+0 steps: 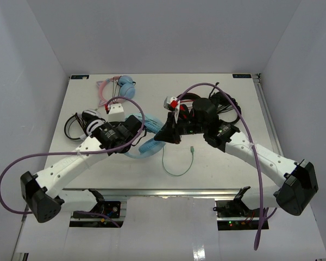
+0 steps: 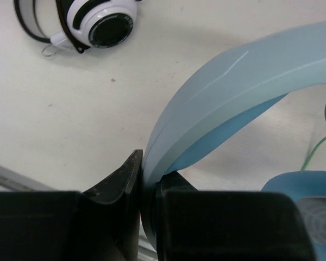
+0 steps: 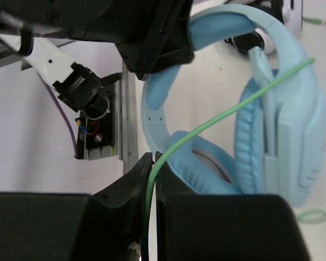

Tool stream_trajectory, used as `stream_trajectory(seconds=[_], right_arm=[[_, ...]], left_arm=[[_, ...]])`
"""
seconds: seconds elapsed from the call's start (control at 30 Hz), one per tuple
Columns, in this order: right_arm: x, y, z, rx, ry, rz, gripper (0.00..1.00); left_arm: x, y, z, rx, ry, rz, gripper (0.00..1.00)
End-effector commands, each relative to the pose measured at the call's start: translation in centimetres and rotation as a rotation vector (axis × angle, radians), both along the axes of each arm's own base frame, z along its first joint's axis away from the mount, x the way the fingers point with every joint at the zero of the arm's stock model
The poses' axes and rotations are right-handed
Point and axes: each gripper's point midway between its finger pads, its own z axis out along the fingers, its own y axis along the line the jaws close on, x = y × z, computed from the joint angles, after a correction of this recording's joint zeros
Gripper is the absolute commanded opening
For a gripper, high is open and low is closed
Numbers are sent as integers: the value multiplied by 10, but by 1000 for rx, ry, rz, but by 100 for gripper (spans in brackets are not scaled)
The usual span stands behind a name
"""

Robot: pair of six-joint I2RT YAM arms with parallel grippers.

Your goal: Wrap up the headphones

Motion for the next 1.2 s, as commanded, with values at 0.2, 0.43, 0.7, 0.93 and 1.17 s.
stream_trajectory(seconds=[0.2,0.43,0.7,0.93,1.17], right_arm=[[-47,9,34,203,37,251,16],[-59,9,26,212,55,289,18],[-71,13,14,218,78,321,22],[-75,16,-5,226,96,281,22],[-75,13,-31,230,107,212,20]], left_arm=[[16,1,30,-157,-181,139,0],[16,5,43,-232,-241,169,0],[16,11,55,-272,-281,204,0],[15,9,69,-358,-315,198,0],[12,-2,85,-457,-333,140,0]])
